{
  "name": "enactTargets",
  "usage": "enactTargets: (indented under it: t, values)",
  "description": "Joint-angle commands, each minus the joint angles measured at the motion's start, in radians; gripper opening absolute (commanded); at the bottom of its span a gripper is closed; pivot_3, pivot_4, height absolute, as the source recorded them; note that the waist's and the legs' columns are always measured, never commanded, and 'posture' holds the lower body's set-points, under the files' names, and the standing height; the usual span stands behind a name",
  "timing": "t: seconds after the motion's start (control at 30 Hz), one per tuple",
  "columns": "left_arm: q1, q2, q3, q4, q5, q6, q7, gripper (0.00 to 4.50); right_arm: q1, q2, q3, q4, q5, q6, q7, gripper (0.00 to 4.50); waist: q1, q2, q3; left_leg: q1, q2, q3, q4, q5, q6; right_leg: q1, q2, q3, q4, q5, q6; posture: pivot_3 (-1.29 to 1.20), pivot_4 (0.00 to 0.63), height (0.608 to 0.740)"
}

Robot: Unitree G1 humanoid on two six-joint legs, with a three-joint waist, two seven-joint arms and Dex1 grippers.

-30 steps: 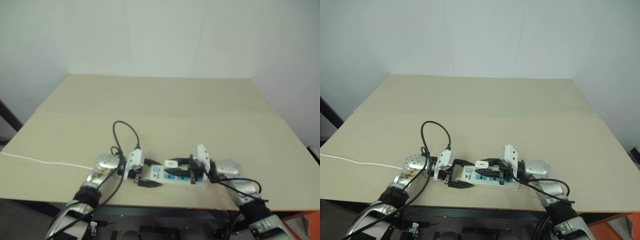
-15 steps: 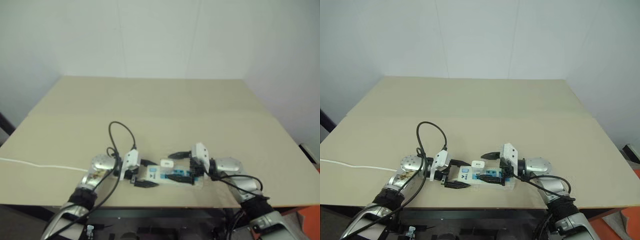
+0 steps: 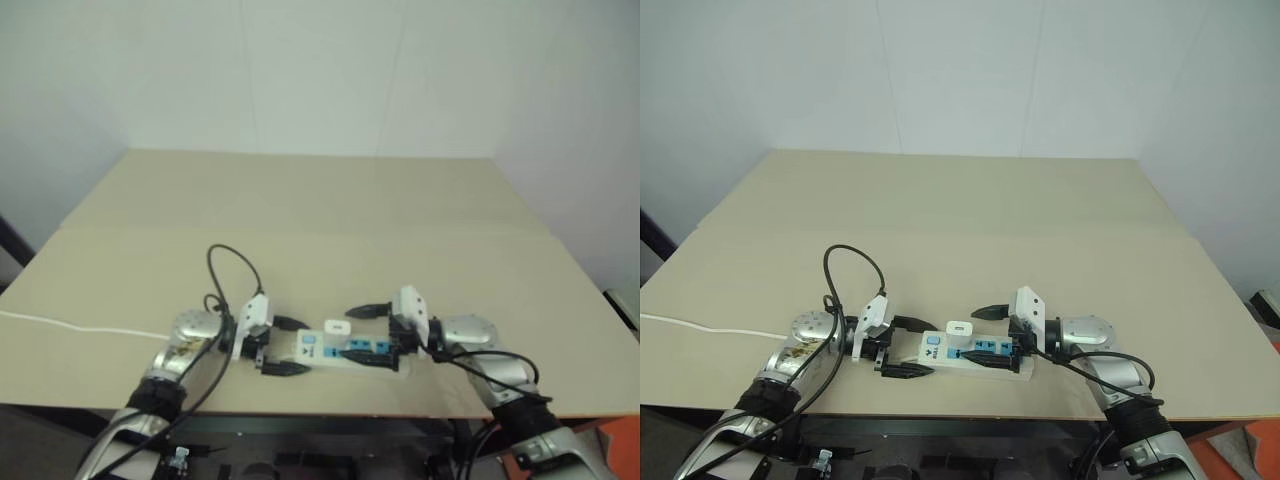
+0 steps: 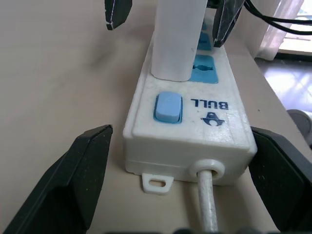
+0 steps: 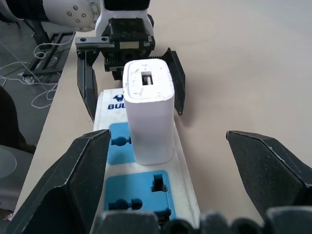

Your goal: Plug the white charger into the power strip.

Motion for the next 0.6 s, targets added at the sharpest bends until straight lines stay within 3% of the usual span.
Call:
enactTargets:
  t: [0.03,0.23,0.43,0.6]
  values:
    - [0.012,0.039,0.043,-0.102,-0.056,0.057,-0.022,4.47,0.026,-0.011,0.003,0.024,-0.038,0.033,-0.008,4.5,0.0,0.0,0.0,0.0,0.0,0.0,0.0,0.0,0.0,0.0,0.0,0.0,0.0,0.0,0.0,0.0,0.15,0.74]
    - [0.069,0.145,0.091,-0.222,-0.107,0.145,-0.051,4.47,0.045,-0.064,-0.068,-0.073,0.001,0.048,-0.016,4.5,0.003,0.003,0.006,-0.003,0.0,0.0,0.0,0.0,0.0,-0.002,0.0,0.0,0.0,0.0,0.0,0.0,0.15,0.74]
    - [0.114,0.197,0.194,-0.313,-0.163,0.21,0.016,4.47,0.103,-0.173,-0.206,-0.243,0.091,0.122,-0.02,4.5,0.008,0.008,0.02,-0.018,-0.001,0.0,0.001,0.0,0.0,-0.017,-0.001,0.0,0.001,0.001,0.0,0.0,0.15,0.74]
    - [0.154,0.238,0.273,-0.381,-0.176,0.274,0.11,4.47,0.195,-0.269,-0.332,-0.324,0.14,0.179,-0.03,4.5,0.002,0.009,0.027,-0.019,-0.001,0.0,0.001,0.0,0.0,-0.018,-0.002,0.0,0.001,0.001,0.0,0.0,0.15,0.74]
